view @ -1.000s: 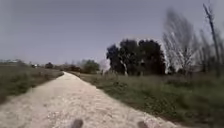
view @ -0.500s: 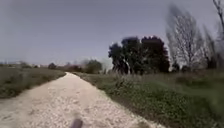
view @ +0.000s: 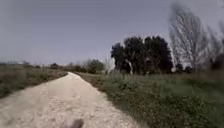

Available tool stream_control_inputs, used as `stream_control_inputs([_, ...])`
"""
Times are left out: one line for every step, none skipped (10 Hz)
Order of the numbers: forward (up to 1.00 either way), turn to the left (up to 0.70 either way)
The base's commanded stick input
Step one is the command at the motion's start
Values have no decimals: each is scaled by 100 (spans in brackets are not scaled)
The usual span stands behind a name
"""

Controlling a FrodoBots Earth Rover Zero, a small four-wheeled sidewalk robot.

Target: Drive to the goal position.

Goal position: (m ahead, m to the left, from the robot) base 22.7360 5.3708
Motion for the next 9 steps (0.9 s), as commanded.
stream_control_inputs([70, 0])
stream_control_inputs([70, 0])
stream_control_inputs([70, 0])
stream_control_inputs([70, 0])
stream_control_inputs([70, 1])
stream_control_inputs([70, 5])
stream_control_inputs([70, 18])
stream_control_inputs([70, 31])
stream_control_inputs([70, 33])
